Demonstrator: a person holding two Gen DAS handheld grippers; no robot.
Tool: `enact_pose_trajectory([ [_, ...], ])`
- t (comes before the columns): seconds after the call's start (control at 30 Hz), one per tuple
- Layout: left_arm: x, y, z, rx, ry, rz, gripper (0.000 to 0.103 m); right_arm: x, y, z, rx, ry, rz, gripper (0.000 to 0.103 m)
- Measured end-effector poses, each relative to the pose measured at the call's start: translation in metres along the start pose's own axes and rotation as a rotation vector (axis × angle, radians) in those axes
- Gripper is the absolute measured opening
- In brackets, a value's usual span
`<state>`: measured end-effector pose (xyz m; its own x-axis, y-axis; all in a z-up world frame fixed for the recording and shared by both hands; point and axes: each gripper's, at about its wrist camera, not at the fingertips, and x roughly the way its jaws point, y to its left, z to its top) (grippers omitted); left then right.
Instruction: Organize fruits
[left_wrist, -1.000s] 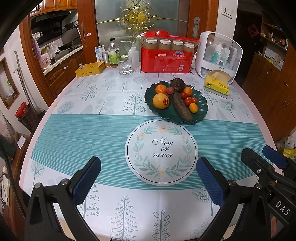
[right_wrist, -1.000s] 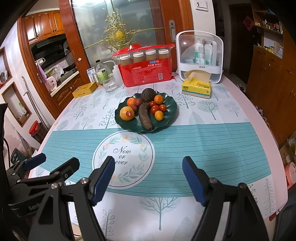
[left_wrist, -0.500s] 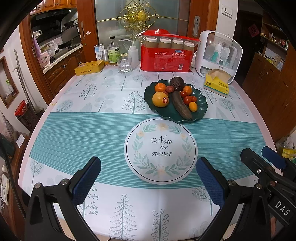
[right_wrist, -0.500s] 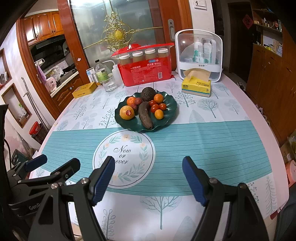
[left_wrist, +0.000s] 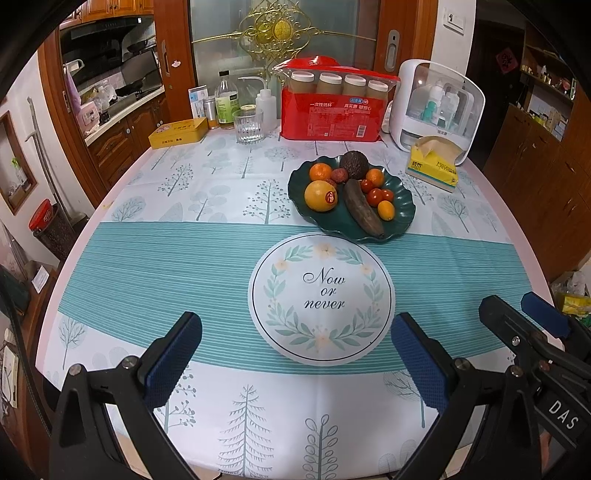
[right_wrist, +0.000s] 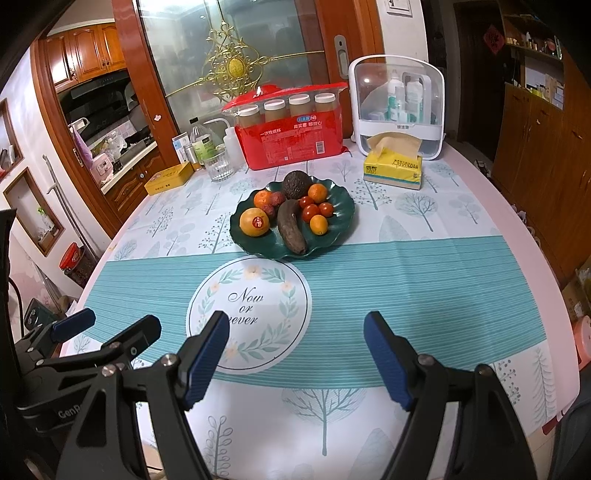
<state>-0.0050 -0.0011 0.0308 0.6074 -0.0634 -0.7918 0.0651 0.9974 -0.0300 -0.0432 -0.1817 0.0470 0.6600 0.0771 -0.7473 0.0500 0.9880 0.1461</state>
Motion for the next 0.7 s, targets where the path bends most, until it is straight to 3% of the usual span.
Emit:
enact_pose_trajectory([
  [0.7,0.0006,0.0011,-0.0008,0.001,0.005,0.000,0.101,0.0029,0.0009,-0.0038,0.008,0.006,0.005,0.076],
])
